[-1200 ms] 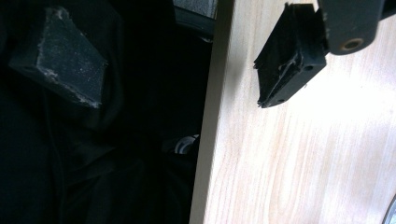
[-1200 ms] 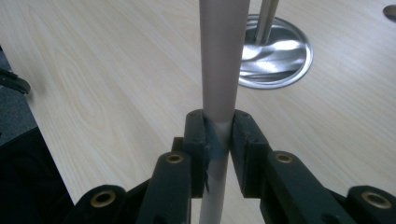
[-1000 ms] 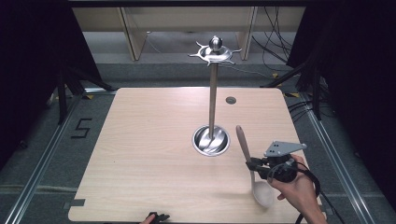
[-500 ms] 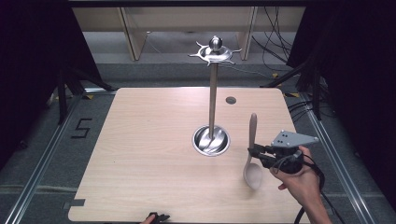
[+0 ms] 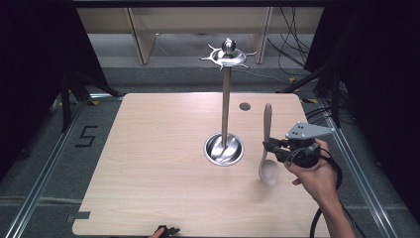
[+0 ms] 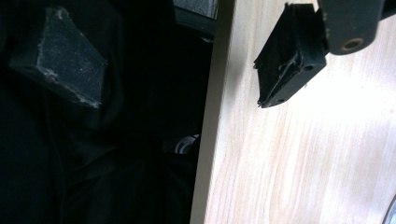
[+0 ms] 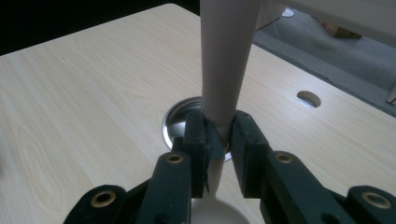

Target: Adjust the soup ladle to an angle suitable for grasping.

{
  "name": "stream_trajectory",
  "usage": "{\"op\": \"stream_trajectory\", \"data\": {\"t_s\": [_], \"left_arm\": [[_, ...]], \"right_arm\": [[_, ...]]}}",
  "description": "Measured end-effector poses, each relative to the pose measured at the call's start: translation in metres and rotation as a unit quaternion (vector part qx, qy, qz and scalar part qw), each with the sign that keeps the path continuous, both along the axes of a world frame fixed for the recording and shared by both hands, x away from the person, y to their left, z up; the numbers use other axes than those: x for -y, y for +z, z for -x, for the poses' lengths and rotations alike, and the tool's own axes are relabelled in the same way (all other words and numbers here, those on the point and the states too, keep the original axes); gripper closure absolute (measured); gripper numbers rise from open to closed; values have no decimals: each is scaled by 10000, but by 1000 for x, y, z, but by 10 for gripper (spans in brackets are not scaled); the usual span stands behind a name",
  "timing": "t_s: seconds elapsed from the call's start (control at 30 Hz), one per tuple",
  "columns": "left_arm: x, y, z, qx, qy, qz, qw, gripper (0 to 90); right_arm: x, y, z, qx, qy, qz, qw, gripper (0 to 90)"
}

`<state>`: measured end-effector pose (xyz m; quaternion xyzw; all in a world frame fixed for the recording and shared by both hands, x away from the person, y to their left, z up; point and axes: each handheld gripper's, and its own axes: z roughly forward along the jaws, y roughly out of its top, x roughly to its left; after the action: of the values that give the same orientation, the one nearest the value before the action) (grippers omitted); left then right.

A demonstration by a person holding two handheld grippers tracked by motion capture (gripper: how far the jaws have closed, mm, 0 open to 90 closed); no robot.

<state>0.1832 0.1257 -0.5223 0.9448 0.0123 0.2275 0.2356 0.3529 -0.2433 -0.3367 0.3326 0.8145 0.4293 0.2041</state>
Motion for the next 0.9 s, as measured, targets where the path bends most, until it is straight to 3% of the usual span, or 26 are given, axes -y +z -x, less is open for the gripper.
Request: {"op": "stream_trajectory", "data": {"t_s": [0.1, 0.13, 0.17, 0.2, 0.27, 0.4, 0.47, 0.5, 0.53, 0.57, 0.6, 0.67, 0.7, 0.73, 0.8, 0.9], "left_arm": [[0, 1, 0, 27, -41, -85, 10000, 150], [0, 0, 0, -5, 2, 2, 10000, 150], [0, 0, 0, 33, -27, -38, 10000, 150], [0, 0, 0, 17, 3, 20, 10000, 150], [0, 0, 0, -4, -10, -14, 10000, 150], [0, 0, 0, 21, 6, 0, 10000, 150], [0, 0, 0, 21, 4, 4, 10000, 150], [0, 0, 0, 17, 2, 8, 10000, 150], [0, 0, 0, 15, 1, 10, 10000, 150], [0, 0, 0, 15, 2, 9, 10000, 150], [0, 0, 0, 18, 1, 7, 10000, 150], [0, 0, 0, 16, 7, 16, 10000, 150], [-1, 0, 0, 18, 8, 14, 10000, 150], [-1, 0, 0, -2, 15, 12, 10000, 150], [-1, 0, -1, 2, 5, 2, 10000, 150], [0, 0, -1, 7, 11, 15, 10000, 150]], "right_arm": [[-1, 4, -2, 70, -23, 21, 10000, 777], [-1, 6, -5, 123, -11, 50, 9999, 778], [-1, 7, -5, 57, -15, 31, 10000, 777], [-1, 8, -6, 170, -18, 53, 9998, 777], [-2, 11, -7, 75, -74, 24, 9999, 777], [-3, 17, -10, 146, -117, 21, 9998, 777], [-2, 19, -13, 257, 36, 150, 9996, 777], [-4, 20, -12, 241, -120, 50, 9996, 777], [-3, 21, -14, 315, -60, 124, 9994, 777], [-4, 22, -14, 210, -84, 85, 9997, 777], [-3, 24, -15, 247, -16, 159, 9996, 777], [-6, 25, -16, 266, -130, 65, 9995, 777], [-5, 27, -18, 279, 10, 188, 9994, 777], [-7, 28, -16, 188, -124, 88, 9997, 777], [-7, 31, -20, 300, -44, 165, 9994, 777], [-9, 33, -21, 232, -85, 164, 9996, 777]]}}
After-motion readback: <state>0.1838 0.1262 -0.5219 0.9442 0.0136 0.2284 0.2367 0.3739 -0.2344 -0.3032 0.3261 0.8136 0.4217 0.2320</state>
